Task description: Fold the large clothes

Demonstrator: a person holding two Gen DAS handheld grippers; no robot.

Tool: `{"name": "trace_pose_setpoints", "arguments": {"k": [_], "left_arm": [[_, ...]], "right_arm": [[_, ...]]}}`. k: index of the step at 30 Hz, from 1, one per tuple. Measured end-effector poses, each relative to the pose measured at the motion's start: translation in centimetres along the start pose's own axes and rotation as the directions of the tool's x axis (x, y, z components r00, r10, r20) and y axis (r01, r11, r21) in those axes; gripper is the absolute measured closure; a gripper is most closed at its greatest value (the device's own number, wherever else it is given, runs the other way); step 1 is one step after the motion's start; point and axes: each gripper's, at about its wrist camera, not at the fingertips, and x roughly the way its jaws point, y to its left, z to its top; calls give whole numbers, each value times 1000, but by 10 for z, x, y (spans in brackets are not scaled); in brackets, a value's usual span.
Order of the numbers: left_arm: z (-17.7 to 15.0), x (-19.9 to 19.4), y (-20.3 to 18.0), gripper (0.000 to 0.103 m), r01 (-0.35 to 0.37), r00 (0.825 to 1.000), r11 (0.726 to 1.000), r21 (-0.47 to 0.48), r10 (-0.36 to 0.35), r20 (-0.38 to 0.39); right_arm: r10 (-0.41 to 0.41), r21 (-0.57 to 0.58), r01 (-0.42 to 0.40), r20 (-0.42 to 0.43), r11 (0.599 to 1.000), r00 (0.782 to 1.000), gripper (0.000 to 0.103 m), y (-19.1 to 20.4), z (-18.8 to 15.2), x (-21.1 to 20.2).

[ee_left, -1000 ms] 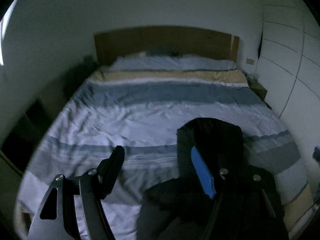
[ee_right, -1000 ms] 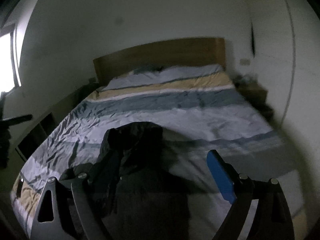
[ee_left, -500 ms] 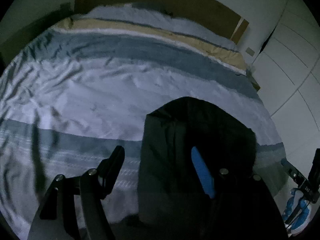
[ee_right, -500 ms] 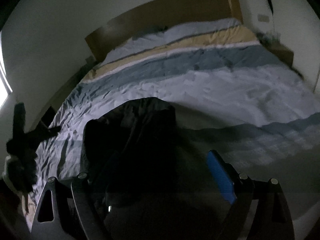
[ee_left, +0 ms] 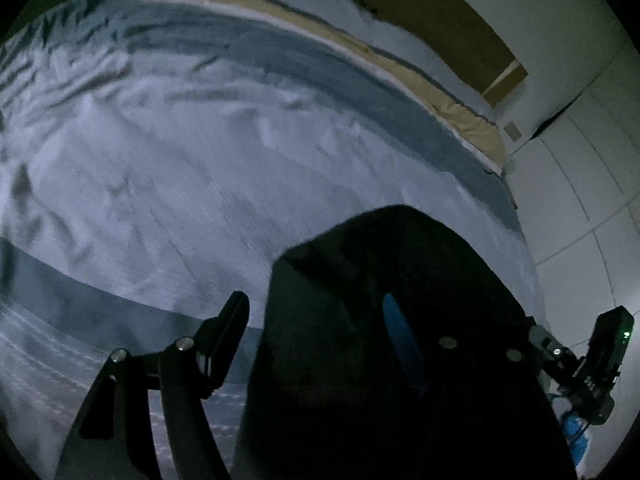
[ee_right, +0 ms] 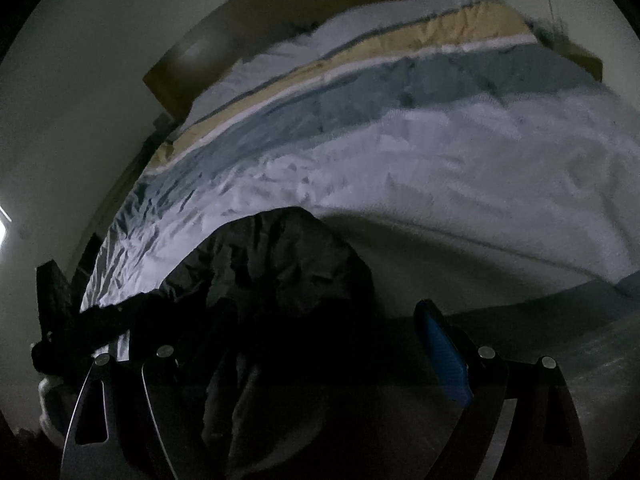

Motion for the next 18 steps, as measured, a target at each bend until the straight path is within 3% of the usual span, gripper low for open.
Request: {"name": "trace_pose_setpoints", "arguments": {"k": [1, 3, 4, 6, 7, 8, 11, 18], "left_arm": [[-2, 6, 0, 35, 6, 1000, 1000, -5, -6, -11], [-5, 16, -3, 35, 20, 999, 1000, -14, -21, -39], [-6, 19, -4, 36, 25, 999, 1000, -16, -26, -45], [-8, 19, -10, 49, 36, 998, 999, 0, -36, -44], [-10, 17, -16, 75, 25, 999, 999, 29, -24, -44], [-11, 15, -19, 87, 16, 999, 999, 42, -13, -49], [-16, -6, -29, 90, -3, 1000, 997, 83, 5, -22], [-42, -86, -51, 90, 32, 999, 991, 133, -36, 31]], "right_arm": [[3, 8, -2, -16, 1000, 1000, 18, -1, 0, 7], [11, 8, -10, -47, 1000, 999, 50, -1, 1, 17], [16, 4, -16, -62, 1000, 998, 57, 1, 0, 20], [24, -31, -27, -92, 999, 995, 80, 6, 0, 20], [24, -31, -27, -92, 999, 995, 81, 6, 0, 20], [21, -47, -25, -94, 999, 995, 85, 9, 0, 16], [5, -97, -14, -96, 995, 995, 88, 14, -2, -2], [5, -167, -16, -63, 986, 998, 88, 27, -20, -71]]}}
